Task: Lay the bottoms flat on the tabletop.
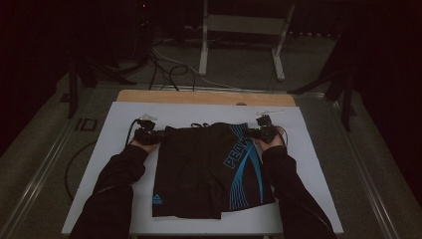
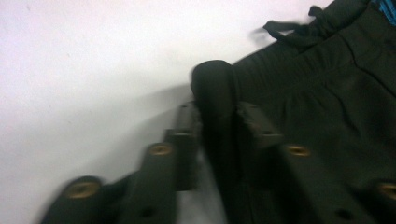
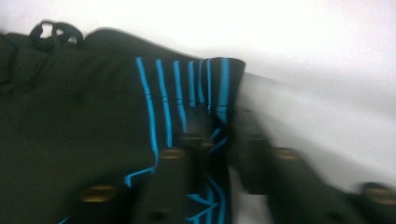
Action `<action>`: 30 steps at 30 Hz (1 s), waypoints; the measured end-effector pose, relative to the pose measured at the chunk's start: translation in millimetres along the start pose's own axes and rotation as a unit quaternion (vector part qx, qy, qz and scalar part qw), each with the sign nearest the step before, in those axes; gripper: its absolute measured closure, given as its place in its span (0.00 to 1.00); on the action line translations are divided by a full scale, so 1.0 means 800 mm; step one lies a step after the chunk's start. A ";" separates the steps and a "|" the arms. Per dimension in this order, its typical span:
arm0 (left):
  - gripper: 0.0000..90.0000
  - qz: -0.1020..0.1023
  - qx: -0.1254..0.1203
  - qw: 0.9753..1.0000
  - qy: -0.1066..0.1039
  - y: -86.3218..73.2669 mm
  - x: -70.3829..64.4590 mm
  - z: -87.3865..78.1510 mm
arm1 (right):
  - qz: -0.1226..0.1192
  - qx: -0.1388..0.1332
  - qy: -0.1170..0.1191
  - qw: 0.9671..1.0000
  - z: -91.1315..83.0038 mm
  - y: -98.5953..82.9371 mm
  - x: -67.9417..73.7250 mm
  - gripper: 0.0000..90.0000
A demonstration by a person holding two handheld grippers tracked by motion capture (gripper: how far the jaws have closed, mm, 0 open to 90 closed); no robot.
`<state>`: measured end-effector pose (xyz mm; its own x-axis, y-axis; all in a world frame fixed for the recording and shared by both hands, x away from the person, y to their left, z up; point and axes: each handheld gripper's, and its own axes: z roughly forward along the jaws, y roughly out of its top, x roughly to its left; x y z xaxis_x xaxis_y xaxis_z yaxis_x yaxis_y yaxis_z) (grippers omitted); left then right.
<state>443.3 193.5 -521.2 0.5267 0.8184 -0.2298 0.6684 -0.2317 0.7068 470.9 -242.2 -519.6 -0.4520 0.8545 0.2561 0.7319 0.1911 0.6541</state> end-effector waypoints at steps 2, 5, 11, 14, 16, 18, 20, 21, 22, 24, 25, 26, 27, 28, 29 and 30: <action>0.89 -0.002 -0.005 1.000 -0.004 0.001 -0.001 -0.001 | -0.006 0.000 -0.001 1.000 -0.001 0.000 0.001 0.94; 0.94 0.015 -0.014 1.000 0.003 0.008 -0.005 -0.007 | -0.013 -0.005 -0.005 1.000 -0.005 0.004 0.005 0.97; 0.95 0.031 -0.022 0.999 0.014 0.025 -0.007 -0.013 | -0.007 -0.022 -0.011 1.000 -0.014 0.013 0.005 0.97; 0.95 0.037 -0.028 0.999 0.017 0.033 -0.008 -0.014 | -0.005 -0.026 -0.014 1.000 -0.016 0.017 0.005 0.97; 0.95 0.041 -0.031 0.998 0.021 0.039 -0.009 -0.016 | -0.006 -0.031 -0.014 0.999 -0.019 0.020 0.003 0.97; 0.95 0.040 -0.037 0.998 0.022 0.046 -0.009 -0.017 | -0.003 -0.033 -0.014 0.999 -0.021 0.023 0.002 0.97; 0.95 0.044 -0.037 0.998 0.026 0.052 -0.009 -0.016 | -0.002 -0.035 -0.018 0.999 -0.022 0.026 0.001 0.97; 0.95 0.049 -0.037 0.998 0.030 0.056 -0.010 -0.015 | 0.000 -0.039 -0.019 0.999 -0.023 0.027 0.001 0.97; 0.95 0.049 -0.038 0.998 0.031 0.059 -0.010 -0.015 | -0.002 -0.039 -0.022 0.999 -0.024 0.029 0.000 0.97; 0.95 0.053 -0.042 0.997 0.034 0.067 -0.011 -0.014 | -0.003 -0.044 -0.029 0.999 -0.026 0.032 0.000 0.97; 0.95 0.054 -0.043 0.997 0.035 0.071 -0.012 -0.013 | -0.001 -0.049 -0.032 0.998 -0.026 0.033 0.000 0.97; 0.95 0.057 -0.045 0.997 0.035 0.074 -0.013 -0.012 | 0.001 -0.051 -0.033 0.998 -0.026 0.034 0.001 0.97; 0.95 0.060 -0.046 0.996 0.038 0.078 -0.014 -0.011 | 0.000 -0.051 -0.038 0.998 -0.027 0.035 0.001 0.97; 0.95 0.062 -0.047 0.996 0.040 0.080 -0.015 -0.010 | -0.003 -0.052 -0.040 0.998 -0.027 0.037 0.001 0.97; 0.95 0.063 -0.048 0.996 0.042 0.082 -0.015 -0.008 | -0.002 -0.053 -0.039 0.998 -0.026 0.038 0.001 0.97; 0.95 0.063 -0.047 0.996 0.043 0.083 -0.014 -0.007 | -0.003 -0.055 -0.041 0.998 -0.027 0.039 0.000 0.97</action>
<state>478.7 171.6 -467.8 0.5529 0.8294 -0.0796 0.5452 -0.2878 0.7874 482.9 -246.2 -483.9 -0.4093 0.8911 0.1958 0.6673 0.1460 0.7303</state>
